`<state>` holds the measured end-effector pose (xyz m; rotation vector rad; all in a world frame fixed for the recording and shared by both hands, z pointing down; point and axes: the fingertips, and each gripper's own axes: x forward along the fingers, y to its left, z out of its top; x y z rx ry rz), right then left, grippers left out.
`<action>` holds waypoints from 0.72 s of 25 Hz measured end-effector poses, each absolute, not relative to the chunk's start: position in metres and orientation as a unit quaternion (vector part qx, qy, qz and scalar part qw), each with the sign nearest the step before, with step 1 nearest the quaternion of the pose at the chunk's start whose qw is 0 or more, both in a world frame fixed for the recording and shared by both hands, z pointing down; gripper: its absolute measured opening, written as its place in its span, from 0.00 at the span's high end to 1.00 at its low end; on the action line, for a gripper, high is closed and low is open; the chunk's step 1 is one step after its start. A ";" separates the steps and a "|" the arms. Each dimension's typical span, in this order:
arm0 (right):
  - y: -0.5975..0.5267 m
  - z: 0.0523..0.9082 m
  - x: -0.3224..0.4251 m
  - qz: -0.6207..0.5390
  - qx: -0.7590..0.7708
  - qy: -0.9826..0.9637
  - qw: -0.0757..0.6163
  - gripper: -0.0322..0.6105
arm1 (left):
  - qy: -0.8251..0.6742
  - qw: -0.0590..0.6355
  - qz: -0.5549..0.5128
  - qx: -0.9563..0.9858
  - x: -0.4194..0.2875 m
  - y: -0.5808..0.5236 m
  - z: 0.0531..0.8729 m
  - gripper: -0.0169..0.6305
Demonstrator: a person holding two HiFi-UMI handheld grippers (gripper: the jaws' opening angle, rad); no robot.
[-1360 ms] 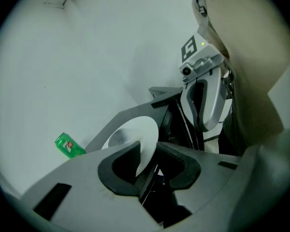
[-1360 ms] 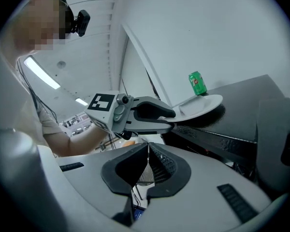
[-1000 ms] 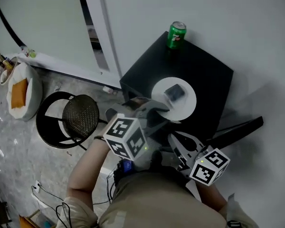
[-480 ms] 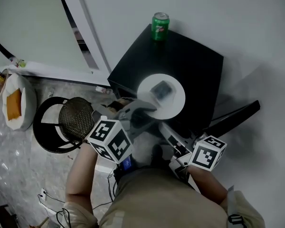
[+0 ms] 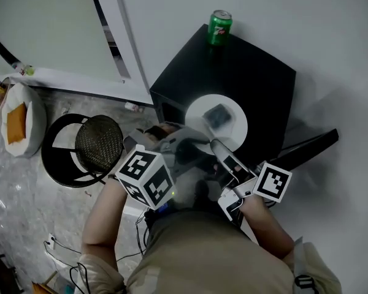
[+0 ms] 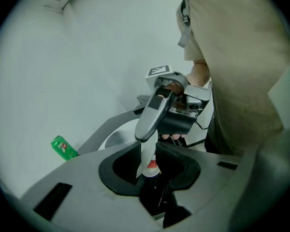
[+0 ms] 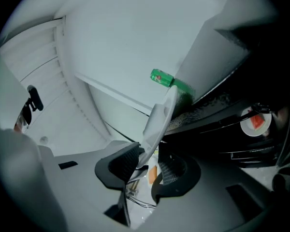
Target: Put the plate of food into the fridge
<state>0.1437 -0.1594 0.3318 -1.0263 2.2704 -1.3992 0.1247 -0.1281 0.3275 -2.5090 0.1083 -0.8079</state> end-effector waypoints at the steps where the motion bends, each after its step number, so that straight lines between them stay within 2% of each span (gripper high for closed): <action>1: -0.158 0.333 0.142 -0.489 -0.355 0.784 0.142 0.75 | 0.038 0.251 -0.298 -0.920 0.122 -0.127 0.327 0.82; 8: -0.154 0.329 0.127 -0.519 -0.334 0.769 0.167 0.84 | 0.033 0.257 -0.300 -0.918 0.109 -0.119 0.332 0.83; 18: -0.142 0.342 0.098 -0.604 -0.282 0.712 0.223 0.86 | 0.032 0.267 -0.315 -0.910 0.080 -0.104 0.334 0.84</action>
